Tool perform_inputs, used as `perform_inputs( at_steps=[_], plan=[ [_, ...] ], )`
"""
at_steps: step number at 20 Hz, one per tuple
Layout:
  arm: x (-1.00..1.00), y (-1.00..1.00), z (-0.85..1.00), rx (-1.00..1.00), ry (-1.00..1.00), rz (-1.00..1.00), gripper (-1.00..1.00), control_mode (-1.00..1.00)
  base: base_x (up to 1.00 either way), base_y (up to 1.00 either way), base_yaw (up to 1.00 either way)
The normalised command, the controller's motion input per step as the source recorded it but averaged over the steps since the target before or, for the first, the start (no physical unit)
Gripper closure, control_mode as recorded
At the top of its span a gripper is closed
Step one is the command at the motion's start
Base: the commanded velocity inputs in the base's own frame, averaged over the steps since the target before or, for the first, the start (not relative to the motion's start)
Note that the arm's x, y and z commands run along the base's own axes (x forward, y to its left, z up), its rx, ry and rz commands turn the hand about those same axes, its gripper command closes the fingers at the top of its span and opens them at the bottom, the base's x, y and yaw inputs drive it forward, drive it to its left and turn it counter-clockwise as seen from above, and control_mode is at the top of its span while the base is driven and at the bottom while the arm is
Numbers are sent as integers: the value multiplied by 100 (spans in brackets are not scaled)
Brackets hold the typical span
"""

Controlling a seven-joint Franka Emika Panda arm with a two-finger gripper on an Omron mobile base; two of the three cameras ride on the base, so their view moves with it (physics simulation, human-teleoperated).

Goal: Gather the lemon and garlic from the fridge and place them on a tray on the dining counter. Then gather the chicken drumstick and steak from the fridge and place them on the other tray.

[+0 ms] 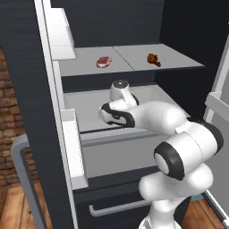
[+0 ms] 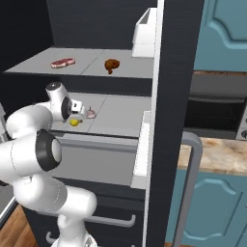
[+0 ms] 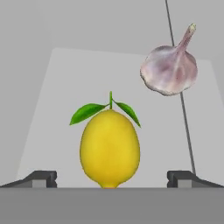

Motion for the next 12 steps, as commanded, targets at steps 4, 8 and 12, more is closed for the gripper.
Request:
perform_inputs(
  at_steps=[4, 8, 12],
  plan=[
    [39, 8, -23, -1, 5, 0, -100, -100, 0, 0, 0],
    [13, 3, -28, -2, 2, 0, -100, -100, 0, 0, 0],
    [-1, 2, -28, -2, 0, 0, -100, -100, 0, 0, 0]
  ],
)
